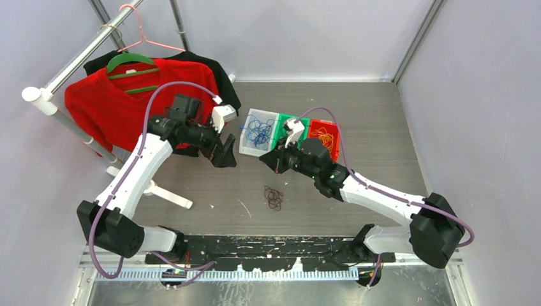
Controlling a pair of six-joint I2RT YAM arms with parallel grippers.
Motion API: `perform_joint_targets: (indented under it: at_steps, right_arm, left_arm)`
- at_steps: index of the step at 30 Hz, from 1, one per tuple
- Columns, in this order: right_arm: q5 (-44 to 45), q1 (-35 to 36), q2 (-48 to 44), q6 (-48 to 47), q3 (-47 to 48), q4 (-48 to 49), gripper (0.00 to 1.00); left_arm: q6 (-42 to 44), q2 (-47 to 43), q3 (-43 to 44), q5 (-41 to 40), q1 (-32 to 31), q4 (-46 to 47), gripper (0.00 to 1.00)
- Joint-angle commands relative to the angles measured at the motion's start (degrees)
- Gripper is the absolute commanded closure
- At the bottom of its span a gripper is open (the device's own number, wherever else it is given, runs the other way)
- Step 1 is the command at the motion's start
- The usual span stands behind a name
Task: Untangle the cables
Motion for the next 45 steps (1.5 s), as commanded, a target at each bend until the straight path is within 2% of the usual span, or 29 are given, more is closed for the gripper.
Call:
perform_joint_targets:
  at_steps: [1,2,3,4,5,7,9,11,17,20,23,26,30,45]
  right_arm:
    - [-1.7,0.2,-2.9,1.9,2.7,2.3,0.99]
    - [-1.1,0.2,-3.0,0.8,3.6,-0.5,0.97]
    - [0.2,0.2,-2.9,-0.8,4.3,-3.9,0.86]
    - [2.1,0.2,-2.4,-2.3,4.7,-7.7,0.71]
    - [3.9,0.2,-1.7,-3.7,4.8,-11.0,0.64]
    - [6.1,0.2,-0.3,-5.6,3.3,-14.6,0.55]
    - [6.8,0.5,0.4,-5.3,0.2,-13.6,0.48]
    - [8.3,1.2,1.8,-5.2,-2.1,-12.3,0.46]
    - [11.2,3.5,10.9,-5.3,-2.9,-12.6,0.5]
    - [11.4,4.5,14.8,-4.0,-2.7,-10.5,0.56]
    - [11.8,5.2,16.9,-3.1,-1.4,-9.6,0.68]
    - [12.4,5.3,16.7,-2.2,0.2,-9.6,0.87]
    - [11.8,5.3,13.5,-1.2,2.3,-8.8,0.98]
    - [8.4,5.4,2.5,2.9,4.8,-1.9,0.99]
  left_arm:
    - [-2.1,-1.6,-1.3,5.6,0.1,3.9,0.02]
    - [-2.2,-1.5,-1.7,5.8,0.2,4.2,0.03]
    - [-2.3,-1.3,-1.8,5.7,0.2,4.2,0.03]
    - [-2.4,-1.1,-1.8,5.4,0.2,4.0,0.03]
    - [-2.5,-0.9,-1.8,5.0,0.2,4.0,0.03]
    - [-2.8,-0.3,-1.8,4.3,0.2,4.0,0.02]
    - [-3.1,0.3,-1.4,2.9,0.2,3.9,0.0]
    - [-3.4,1.0,-0.1,1.0,0.2,2.8,0.0]
    - [-3.9,3.3,3.3,-1.4,0.3,-0.8,0.0]
    - [-4.2,4.3,3.5,-2.7,0.2,-1.0,0.0]
    - [-3.5,4.8,3.4,-3.7,0.2,-1.6,0.01]
    - [-2.6,4.8,3.0,-4.6,0.2,-1.6,0.0]
    - [-1.4,4.6,2.4,-4.2,0.3,-2.1,0.0]
    - [1.3,2.7,1.2,-1.0,0.4,-3.8,0.0]
